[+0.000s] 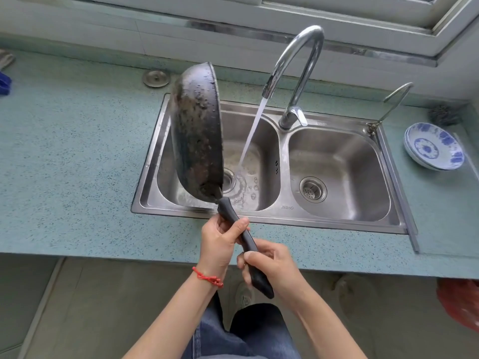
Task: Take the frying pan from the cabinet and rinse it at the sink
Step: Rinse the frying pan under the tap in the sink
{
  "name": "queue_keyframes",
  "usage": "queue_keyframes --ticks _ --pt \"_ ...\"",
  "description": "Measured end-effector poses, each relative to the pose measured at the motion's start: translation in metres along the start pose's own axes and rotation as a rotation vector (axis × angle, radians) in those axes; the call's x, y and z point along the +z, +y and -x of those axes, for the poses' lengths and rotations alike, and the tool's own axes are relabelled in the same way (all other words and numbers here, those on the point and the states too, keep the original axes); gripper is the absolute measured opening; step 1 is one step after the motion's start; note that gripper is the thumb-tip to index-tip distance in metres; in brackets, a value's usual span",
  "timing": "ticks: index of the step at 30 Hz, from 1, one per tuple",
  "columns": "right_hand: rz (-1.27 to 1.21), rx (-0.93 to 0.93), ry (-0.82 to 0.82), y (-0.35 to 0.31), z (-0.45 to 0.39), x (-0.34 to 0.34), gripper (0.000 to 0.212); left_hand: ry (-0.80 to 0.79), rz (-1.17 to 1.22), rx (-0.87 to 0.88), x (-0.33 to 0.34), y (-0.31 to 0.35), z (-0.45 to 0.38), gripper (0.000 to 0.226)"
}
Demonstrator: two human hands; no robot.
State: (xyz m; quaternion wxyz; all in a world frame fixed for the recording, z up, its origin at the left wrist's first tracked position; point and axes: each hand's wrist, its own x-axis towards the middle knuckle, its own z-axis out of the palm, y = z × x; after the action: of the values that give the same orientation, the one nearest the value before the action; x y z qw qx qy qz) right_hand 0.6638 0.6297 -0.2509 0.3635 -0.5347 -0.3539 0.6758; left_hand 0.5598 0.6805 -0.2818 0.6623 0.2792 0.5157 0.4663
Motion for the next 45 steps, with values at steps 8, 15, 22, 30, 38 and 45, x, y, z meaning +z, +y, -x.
queue_keyframes --ticks 8,15,22,30,38,45 --pt "0.061 0.102 0.121 0.0 0.001 0.014 0.017 0.073 -0.134 0.085 -0.001 -0.003 0.002 0.017" --pt "-0.181 0.104 0.082 -0.002 0.001 0.019 0.009 0.095 -0.15 0.095 0.003 -0.004 -0.001 0.018" --pt "-0.247 0.093 0.097 0.008 -0.003 0.014 0.008 0.05 -0.131 0.013 0.006 -0.007 -0.004 0.016" --pt "-0.284 0.075 0.135 0.007 -0.005 0.0 0.015 -0.034 -0.095 -0.071 0.017 -0.011 -0.012 0.015" --pt "-0.288 0.09 0.186 0.01 -0.005 -0.005 0.018 -0.067 -0.12 -0.111 0.023 -0.017 -0.016 0.011" --pt "-0.243 0.084 0.247 0.011 -0.007 -0.01 0.015 -0.115 -0.103 -0.143 0.027 -0.021 -0.019 0.01"
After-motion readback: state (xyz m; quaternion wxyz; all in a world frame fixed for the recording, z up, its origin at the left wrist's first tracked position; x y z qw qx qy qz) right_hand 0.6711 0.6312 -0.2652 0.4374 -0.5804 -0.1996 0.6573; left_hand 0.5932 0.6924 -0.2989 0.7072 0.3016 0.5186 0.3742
